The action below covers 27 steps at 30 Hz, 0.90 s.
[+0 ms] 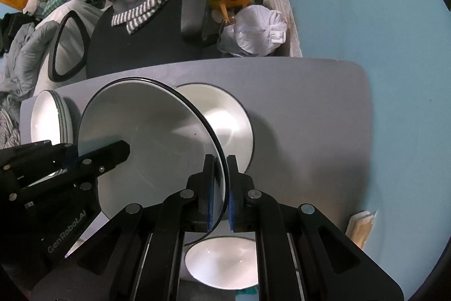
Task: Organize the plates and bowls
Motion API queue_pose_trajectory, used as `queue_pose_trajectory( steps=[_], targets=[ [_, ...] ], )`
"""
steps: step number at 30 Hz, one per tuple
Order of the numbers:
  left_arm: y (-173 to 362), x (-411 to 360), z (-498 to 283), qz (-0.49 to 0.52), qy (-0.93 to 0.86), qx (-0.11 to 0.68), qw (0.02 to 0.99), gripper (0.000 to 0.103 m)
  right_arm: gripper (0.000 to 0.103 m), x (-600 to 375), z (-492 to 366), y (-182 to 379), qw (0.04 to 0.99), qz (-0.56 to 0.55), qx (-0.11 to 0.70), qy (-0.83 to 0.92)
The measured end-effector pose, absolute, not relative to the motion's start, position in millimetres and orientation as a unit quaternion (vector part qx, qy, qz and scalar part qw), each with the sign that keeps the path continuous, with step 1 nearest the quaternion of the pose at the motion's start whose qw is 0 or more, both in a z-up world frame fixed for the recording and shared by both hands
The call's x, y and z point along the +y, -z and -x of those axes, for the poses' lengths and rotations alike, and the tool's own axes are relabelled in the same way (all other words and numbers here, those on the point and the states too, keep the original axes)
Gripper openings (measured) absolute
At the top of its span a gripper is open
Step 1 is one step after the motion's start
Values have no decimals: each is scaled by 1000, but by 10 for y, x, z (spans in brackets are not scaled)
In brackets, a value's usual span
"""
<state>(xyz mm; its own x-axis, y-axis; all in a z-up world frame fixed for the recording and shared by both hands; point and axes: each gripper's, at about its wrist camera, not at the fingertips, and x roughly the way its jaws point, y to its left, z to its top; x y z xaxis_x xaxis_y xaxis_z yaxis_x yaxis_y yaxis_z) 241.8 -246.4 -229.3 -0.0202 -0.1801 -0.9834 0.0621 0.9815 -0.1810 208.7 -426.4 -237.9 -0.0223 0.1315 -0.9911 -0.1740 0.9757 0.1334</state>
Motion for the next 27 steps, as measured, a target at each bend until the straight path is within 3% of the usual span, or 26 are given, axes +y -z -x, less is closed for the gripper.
queue_pose_trajectory(
  steps=[27],
  targets=[
    [2619,-2562,-2484,9,81,730,679,11,8,-4408,-2277,2760,671,-1,734,-110]
  ],
)
